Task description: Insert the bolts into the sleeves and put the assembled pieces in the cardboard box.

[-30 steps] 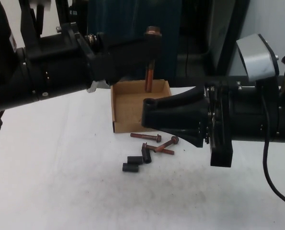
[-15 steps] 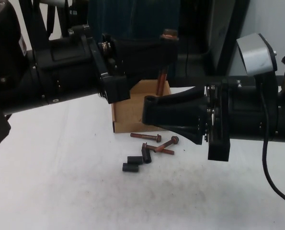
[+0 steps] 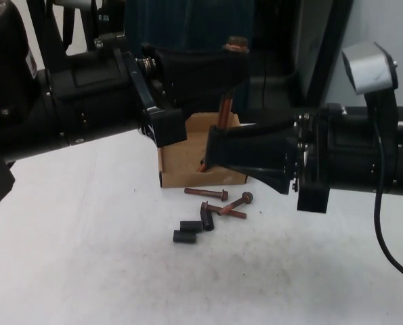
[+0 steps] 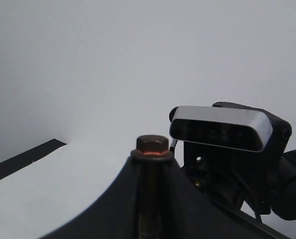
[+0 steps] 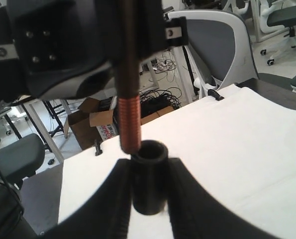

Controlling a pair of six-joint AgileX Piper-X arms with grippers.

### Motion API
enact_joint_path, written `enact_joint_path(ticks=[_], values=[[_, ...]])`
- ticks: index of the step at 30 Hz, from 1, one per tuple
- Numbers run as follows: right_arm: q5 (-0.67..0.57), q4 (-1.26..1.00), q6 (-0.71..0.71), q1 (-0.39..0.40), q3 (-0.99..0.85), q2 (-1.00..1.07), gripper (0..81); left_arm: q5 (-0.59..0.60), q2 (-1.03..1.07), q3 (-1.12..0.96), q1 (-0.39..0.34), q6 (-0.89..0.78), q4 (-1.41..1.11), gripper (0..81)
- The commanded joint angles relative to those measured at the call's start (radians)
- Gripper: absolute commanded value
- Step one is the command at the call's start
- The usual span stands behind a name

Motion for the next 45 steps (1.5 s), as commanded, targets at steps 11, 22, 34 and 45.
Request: enact_joint_path(ticks=[11, 22, 34, 45], values=[[-0.022, -0.037, 0.027, -0.006, -0.014, -0.002, 0.2, -0.043, -0.011, -0.002, -0.004, 0.018, -0.013, 0.8], [-0.022, -0.037, 0.027, -0.009, -0.014, -0.002, 0.2, 0.030, -0.011, 0.001, -0.004, 0.018, 0.085, 0.8], [-0.022, -0.037, 0.027, -0.009, -0.014, -0.002, 0.2, 0.054, -0.011, 0.001, -0.004, 0.018, 0.140, 17.9], [-0.022, -0.037, 0.027, -0.009, -0.014, -0.002, 0.2, 0.054, -0.011, 0.001, -0.004, 0.018, 0.145, 18.6]])
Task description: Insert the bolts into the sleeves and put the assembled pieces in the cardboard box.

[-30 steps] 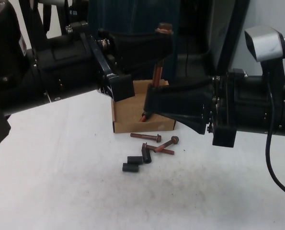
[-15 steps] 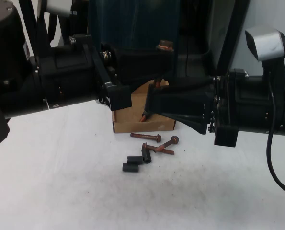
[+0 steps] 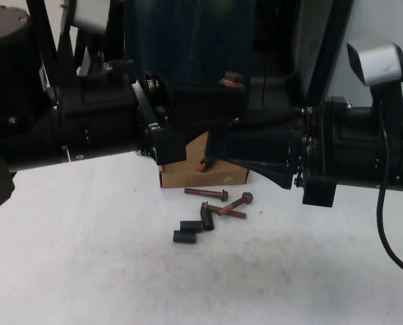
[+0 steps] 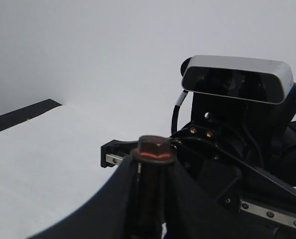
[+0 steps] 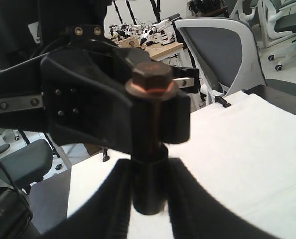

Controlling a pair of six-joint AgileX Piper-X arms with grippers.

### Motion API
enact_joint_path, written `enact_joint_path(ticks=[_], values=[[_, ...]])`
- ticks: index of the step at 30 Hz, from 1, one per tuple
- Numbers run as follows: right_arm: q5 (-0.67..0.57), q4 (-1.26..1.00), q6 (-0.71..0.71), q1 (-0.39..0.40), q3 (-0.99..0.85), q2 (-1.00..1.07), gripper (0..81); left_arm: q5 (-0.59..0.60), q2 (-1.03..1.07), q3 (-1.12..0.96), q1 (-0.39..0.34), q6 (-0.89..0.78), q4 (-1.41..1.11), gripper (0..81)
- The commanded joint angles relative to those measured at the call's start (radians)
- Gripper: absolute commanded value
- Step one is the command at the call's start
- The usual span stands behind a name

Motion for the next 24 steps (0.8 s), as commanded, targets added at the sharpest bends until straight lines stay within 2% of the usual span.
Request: enact_joint_path(ticks=[1, 3, 8, 10, 16, 24], values=[[0.001, -0.020, -0.001, -0.004, -0.014, -0.002, 0.2, 0.012, -0.009, 0.001, -0.004, 0.001, -0.004, 18.8], [-0.007, -0.020, -0.001, -0.003, -0.014, -0.002, 0.2, 0.012, -0.009, 0.001, -0.004, 0.001, -0.004, 22.9], [-0.014, -0.020, -0.001, -0.003, -0.014, -0.002, 0.2, 0.012, -0.009, 0.001, -0.004, 0.001, -0.004, 46.6], [-0.014, -0.020, -0.001, -0.003, -0.014, -0.002, 0.2, 0.012, -0.009, 0.001, -0.004, 0.001, -0.004, 51.4], [-0.014, -0.020, -0.010, -0.005, -0.015, -0.002, 0.2, 0.012, -0.009, 0.001, -0.004, -0.001, -0.032, 51.6], [0.006, -0.020, -0.029, -0.064, -0.015, -0.002, 0.2, -0.005, -0.009, -0.001, 0.021, -0.072, -0.282, 51.6]])
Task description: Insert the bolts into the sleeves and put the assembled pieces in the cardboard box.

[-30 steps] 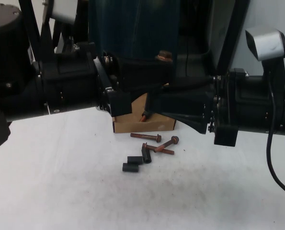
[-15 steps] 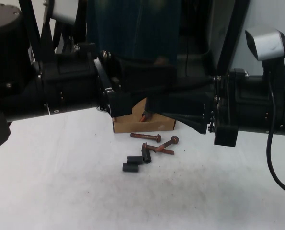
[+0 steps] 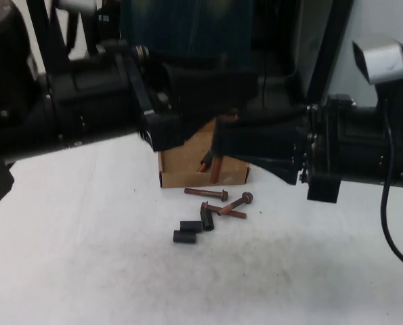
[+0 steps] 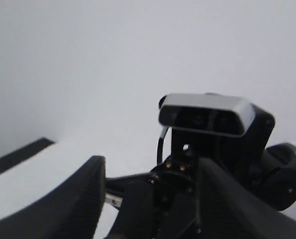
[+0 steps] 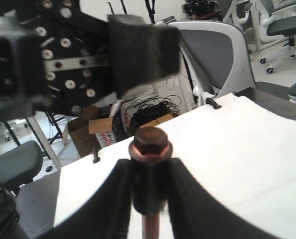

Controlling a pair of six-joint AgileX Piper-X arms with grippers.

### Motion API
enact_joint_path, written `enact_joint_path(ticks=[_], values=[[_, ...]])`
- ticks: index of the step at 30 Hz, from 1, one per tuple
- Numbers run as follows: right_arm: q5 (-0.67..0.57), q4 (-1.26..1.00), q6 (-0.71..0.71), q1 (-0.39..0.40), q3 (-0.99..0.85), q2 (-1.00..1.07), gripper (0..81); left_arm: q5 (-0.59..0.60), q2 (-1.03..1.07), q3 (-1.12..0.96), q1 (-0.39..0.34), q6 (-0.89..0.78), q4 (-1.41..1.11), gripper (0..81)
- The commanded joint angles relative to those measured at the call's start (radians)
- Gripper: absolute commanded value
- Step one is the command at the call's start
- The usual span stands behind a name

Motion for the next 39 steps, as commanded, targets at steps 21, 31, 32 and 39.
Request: enact_joint_path(ticks=[21, 31, 32, 39], values=[[0.240, 0.563, -0.040, -0.139, -0.279, 0.065, 0.2, -0.093, -0.025, -0.001, 0.180, -0.020, 0.522, 22.4], [0.259, 0.841, -0.038, -0.137, -0.565, 0.292, 0.2, -0.197, -0.025, -0.001, 0.180, -0.106, 0.623, 22.4], [0.259, 0.844, -0.038, -0.137, -0.580, 0.314, 0.2, -0.193, -0.025, -0.001, 0.180, -0.125, 0.623, 22.4], [0.259, 0.842, -0.003, -0.137, -0.701, 0.466, 0.2, -0.194, -0.025, -0.001, 0.167, -0.184, 0.631, 22.4]])
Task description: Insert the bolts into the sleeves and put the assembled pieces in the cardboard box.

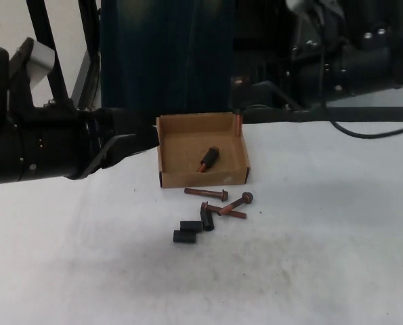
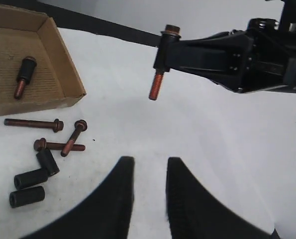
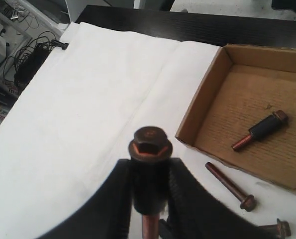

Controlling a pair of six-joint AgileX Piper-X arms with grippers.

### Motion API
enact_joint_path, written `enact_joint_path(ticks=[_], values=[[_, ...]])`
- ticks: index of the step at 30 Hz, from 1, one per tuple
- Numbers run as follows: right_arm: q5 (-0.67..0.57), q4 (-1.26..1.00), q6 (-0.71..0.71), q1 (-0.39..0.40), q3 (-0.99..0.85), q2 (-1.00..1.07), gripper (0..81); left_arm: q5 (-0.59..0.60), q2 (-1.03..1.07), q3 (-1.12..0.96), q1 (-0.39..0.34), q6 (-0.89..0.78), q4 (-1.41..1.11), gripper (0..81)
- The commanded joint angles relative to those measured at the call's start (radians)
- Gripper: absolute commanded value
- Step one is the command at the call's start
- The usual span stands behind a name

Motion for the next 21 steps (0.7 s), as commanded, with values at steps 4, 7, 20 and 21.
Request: enact_joint_path(ticks=[4, 7, 20, 21], values=[[0.037, 0.024, 0.043, -0.002, -0.111, 0.141, 0.2, -0.007, -0.008, -0.001, -0.029, -0.017, 0.061, 22.4], [0.124, 0.110, 0.039, -0.002, -0.189, 0.217, 0.2, -0.007, -0.008, -0.001, -0.042, -0.012, 0.121, 22.4], [0.362, 0.247, -0.031, -0.002, -0.449, 0.416, 0.2, -0.014, -0.008, -0.001, -0.140, 0.036, 0.203, 22.4], [0.370, 0.247, -0.031, -0.002, -0.459, 0.429, 0.2, -0.014, -0.008, -0.001, -0.146, 0.037, 0.203, 22.4]])
